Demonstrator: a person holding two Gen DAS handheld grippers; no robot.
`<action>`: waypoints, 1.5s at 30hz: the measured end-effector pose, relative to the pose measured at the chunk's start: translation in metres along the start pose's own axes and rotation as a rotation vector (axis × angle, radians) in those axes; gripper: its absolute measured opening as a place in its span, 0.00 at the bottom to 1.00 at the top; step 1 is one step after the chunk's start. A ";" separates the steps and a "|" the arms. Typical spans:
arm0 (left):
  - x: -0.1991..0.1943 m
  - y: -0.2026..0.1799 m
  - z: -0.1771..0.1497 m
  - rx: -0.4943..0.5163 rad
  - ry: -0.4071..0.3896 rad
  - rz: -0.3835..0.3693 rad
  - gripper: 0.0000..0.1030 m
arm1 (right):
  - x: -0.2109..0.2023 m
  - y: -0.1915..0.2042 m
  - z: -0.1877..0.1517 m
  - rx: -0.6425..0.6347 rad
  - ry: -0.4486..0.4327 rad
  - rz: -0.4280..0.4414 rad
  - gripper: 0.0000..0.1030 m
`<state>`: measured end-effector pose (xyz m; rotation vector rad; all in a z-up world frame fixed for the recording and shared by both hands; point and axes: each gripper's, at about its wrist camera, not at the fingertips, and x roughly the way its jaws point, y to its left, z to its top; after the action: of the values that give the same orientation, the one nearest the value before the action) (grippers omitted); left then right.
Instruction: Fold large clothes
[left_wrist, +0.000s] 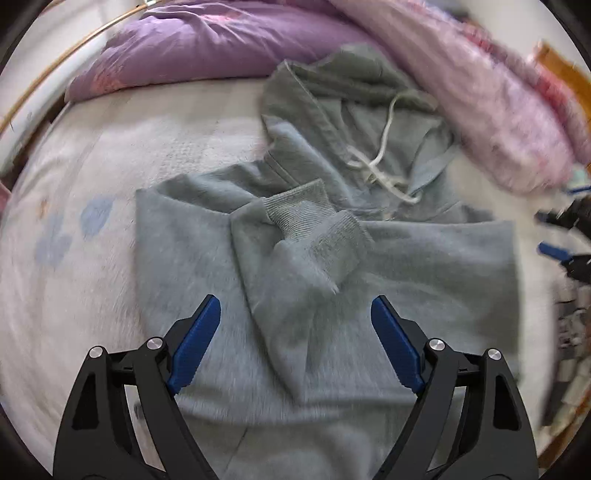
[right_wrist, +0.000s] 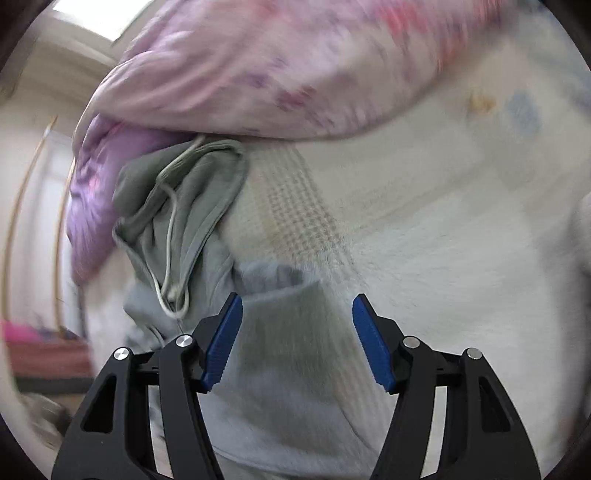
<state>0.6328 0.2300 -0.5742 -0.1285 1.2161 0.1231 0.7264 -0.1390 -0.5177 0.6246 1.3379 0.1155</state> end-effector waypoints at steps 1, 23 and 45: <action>0.010 -0.004 0.004 0.008 0.016 -0.002 0.82 | 0.010 -0.006 0.008 0.039 0.018 0.038 0.58; 0.030 0.133 -0.048 -0.484 0.071 -0.033 0.32 | 0.045 -0.037 0.012 -0.027 0.028 -0.184 0.19; 0.051 0.083 0.169 -0.220 -0.041 -0.170 0.75 | 0.066 0.135 0.080 -0.334 -0.067 -0.025 0.66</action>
<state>0.7932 0.3411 -0.5674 -0.4181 1.1437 0.1104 0.8542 -0.0269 -0.5016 0.3267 1.2265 0.2888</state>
